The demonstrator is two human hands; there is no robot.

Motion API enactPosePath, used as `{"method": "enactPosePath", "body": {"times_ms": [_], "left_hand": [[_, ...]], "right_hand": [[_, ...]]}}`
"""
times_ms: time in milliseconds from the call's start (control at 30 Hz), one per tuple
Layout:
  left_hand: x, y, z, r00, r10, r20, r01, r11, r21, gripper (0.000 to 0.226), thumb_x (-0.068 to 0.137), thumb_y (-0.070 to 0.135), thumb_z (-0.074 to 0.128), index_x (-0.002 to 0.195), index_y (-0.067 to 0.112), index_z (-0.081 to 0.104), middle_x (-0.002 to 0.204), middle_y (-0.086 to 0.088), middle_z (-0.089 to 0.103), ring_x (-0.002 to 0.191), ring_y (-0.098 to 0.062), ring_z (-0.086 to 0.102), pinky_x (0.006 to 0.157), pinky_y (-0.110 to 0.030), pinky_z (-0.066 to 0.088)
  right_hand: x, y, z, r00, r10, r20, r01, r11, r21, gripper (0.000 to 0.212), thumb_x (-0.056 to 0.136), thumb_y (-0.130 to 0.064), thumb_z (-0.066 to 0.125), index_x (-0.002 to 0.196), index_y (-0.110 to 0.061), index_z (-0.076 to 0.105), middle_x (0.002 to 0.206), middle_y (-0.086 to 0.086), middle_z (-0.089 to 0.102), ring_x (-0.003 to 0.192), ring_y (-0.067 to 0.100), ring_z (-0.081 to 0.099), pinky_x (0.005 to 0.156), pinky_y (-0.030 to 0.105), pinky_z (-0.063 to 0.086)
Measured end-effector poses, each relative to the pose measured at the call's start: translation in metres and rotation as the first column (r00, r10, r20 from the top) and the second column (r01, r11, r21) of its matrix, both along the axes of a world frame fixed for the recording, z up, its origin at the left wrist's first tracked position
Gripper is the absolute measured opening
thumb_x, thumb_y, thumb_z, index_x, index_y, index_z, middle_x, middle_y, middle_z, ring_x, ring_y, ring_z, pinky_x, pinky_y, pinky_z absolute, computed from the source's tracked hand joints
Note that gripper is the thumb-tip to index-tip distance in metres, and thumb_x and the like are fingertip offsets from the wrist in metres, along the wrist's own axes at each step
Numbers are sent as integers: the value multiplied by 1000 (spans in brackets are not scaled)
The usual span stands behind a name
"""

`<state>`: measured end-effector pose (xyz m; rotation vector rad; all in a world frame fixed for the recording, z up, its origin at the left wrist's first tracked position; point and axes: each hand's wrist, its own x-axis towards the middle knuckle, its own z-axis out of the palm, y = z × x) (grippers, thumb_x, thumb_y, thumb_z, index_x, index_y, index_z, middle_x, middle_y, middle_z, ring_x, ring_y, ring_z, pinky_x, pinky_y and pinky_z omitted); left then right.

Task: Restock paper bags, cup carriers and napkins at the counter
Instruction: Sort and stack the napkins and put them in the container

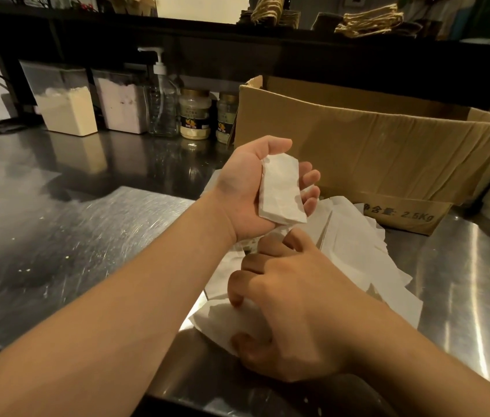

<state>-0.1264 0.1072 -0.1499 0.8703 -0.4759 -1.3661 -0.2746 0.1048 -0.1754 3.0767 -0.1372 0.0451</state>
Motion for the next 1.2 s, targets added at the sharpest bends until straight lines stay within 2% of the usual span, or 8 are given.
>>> {"method": "enactPosePath", "body": {"times_ms": [200, 367, 567, 700, 867, 1000, 1100, 1200], "left_hand": [[1, 0, 0, 1000, -11, 6, 11, 1000, -2, 49, 90, 42, 58, 127, 10, 61, 108, -12, 65, 90, -25, 61, 82, -34, 52], [1, 0, 0, 1000, -14, 8, 14, 1000, -5, 48, 90, 42, 58, 125, 9, 60, 109, -13, 64, 89, -25, 62, 82, -35, 52], [1, 0, 0, 1000, -6, 18, 6, 1000, -4, 49, 90, 42, 58, 125, 9, 60, 107, -13, 65, 88, -25, 62, 80, -35, 53], [2, 1, 0, 1000, -6, 18, 6, 1000, -4, 50, 89, 42, 58, 126, 9, 60, 107, -13, 64, 87, -25, 62, 80, -35, 52], [2, 1, 1, 1000, -18, 16, 18, 1000, -4, 50, 90, 42, 57, 126, 8, 59, 111, -13, 63, 90, -26, 61, 82, -35, 52], [3, 2, 2, 999, -16, 35, 16, 1000, -11, 52, 90, 42, 57, 128, 7, 59, 110, -14, 64, 90, -26, 62, 81, -36, 52], [3, 3, 4, 998, -38, 50, 39, 999, -34, 51, 92, 43, 55, 127, 6, 58, 111, -15, 64, 89, -27, 63, 80, -36, 52], [2, 5, 4, 995, -71, 66, 75, 995, -65, 58, 93, 43, 54, 137, 4, 56, 115, -16, 64, 93, -28, 62, 86, -37, 51]], "right_hand": [[0, -1, 0, 1000, 0, 22, -1, 999, 50, 39, 90, -62, 52, 118, -36, 60, 114, -13, 65, 109, 14, 55, 104, 39, 25], [0, -4, -2, 1000, 14, 12, -15, 999, 43, 52, 87, -76, 49, 122, -39, 60, 122, -17, 63, 117, 12, 52, 107, 41, 24], [-1, -4, -1, 999, 43, 20, -44, 999, 30, 37, 87, -59, 57, 116, -37, 60, 113, -14, 60, 106, 13, 50, 98, 38, 29], [0, -4, -3, 998, 53, 44, -55, 997, 61, 30, 92, -59, 54, 112, -37, 60, 109, -15, 60, 104, 11, 50, 98, 36, 29], [-1, -8, -7, 992, 80, 93, -97, 975, 200, 16, 95, -51, 57, 103, -39, 61, 94, -21, 59, 93, 2, 49, 99, 27, 33], [-4, -13, -3, 983, 37, 179, -94, 941, 324, 8, 94, -39, 62, 101, -37, 66, 88, -18, 63, 87, 5, 57, 82, 22, 48], [-10, -23, 3, 960, -25, 278, -126, 850, 512, 6, 93, -33, 66, 94, -39, 67, 82, -15, 63, 81, 12, 62, 71, 28, 53], [-17, -36, 12, 926, -66, 372, -222, 703, 676, 5, 89, -33, 64, 86, -33, 68, 80, 0, 64, 74, 23, 61, 66, 34, 54]]}}
